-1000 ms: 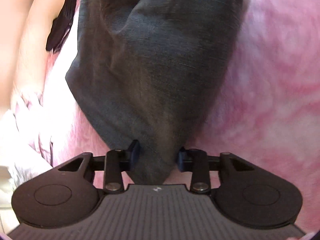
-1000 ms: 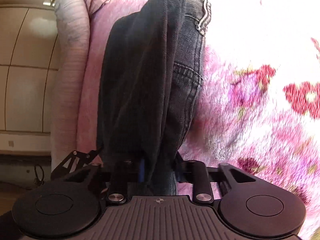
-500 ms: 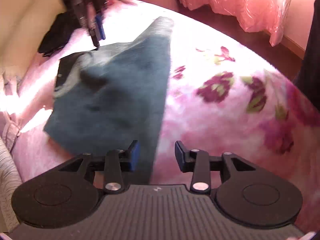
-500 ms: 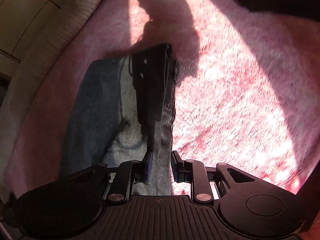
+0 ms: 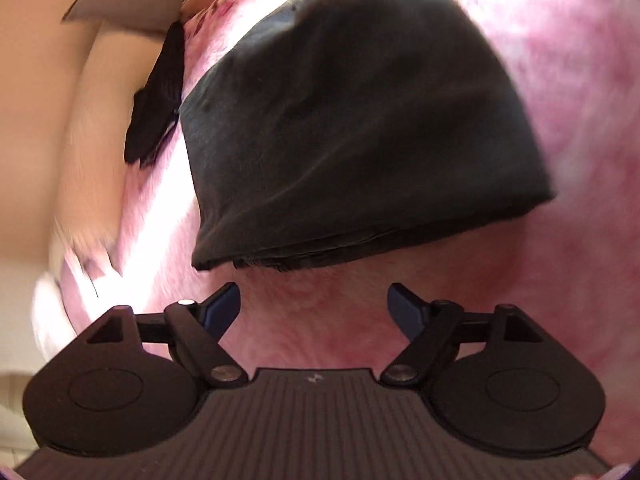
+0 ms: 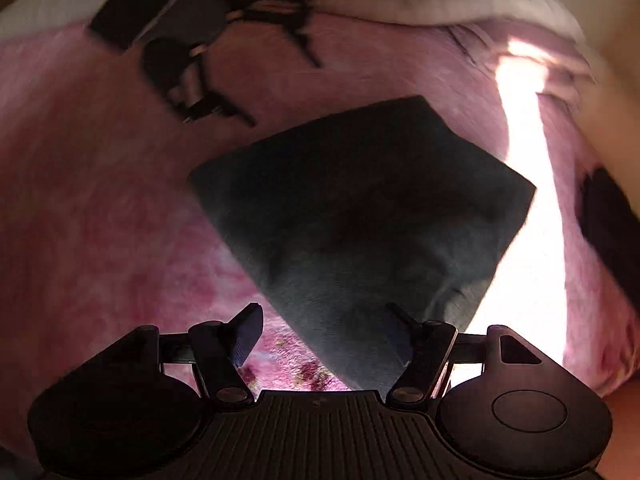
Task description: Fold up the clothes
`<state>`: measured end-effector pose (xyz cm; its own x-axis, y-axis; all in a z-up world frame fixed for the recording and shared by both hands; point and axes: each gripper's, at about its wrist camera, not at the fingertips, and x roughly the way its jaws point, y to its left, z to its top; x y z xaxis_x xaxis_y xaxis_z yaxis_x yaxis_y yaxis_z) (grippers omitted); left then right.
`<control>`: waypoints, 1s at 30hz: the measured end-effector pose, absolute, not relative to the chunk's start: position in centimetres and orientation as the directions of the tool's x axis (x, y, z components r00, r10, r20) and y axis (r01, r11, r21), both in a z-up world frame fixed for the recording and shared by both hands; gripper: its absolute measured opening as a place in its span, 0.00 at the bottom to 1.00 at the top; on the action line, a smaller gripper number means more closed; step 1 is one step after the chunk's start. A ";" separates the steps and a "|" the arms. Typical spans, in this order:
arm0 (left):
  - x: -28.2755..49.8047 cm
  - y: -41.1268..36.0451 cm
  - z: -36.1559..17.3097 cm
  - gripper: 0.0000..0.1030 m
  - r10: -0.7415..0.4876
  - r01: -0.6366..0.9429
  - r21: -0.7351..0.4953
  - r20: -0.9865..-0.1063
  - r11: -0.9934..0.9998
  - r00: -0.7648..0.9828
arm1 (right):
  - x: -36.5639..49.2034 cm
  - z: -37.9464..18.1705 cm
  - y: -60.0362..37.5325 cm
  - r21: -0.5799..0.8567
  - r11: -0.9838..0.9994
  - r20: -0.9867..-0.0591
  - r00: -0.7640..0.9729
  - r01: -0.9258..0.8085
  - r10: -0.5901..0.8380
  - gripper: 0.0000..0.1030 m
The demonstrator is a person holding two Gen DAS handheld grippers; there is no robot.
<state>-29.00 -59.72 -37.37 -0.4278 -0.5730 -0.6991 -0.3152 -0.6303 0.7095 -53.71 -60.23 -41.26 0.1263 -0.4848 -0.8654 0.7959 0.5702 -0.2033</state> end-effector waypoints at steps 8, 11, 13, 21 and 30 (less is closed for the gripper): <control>-28.4 -60.8 -39.5 0.89 -0.562 -0.393 0.754 -0.655 -0.526 -0.506 | -49.3 -45.9 -58.3 -0.458 0.706 -0.824 0.040 0.539 -0.565 0.35; -29.2 -60.8 -39.9 0.91 -0.553 -0.400 0.781 -0.623 -0.480 -0.552 | -49.7 -45.3 -58.0 -0.464 0.740 -0.829 0.056 0.487 -0.556 0.23; -29.9 -60.8 -40.4 0.92 -0.547 -0.408 0.796 -0.604 -0.447 -0.579 | -52.3 -43.9 -56.9 -0.461 0.752 -0.838 0.049 0.472 -0.544 0.21; -34.0 -62.0 -43.2 0.94 -0.533 -0.435 0.811 -0.585 -0.392 -0.611 | -61.8 -42.1 -53.9 -0.479 0.725 -0.858 -0.091 0.494 -0.505 0.19; -34.6 -63.1 -42.9 0.59 -0.457 -0.454 0.755 -0.651 -0.474 -0.606 | -56.5 -37.6 -51.8 -0.408 0.491 -0.818 -0.070 0.770 -0.570 0.72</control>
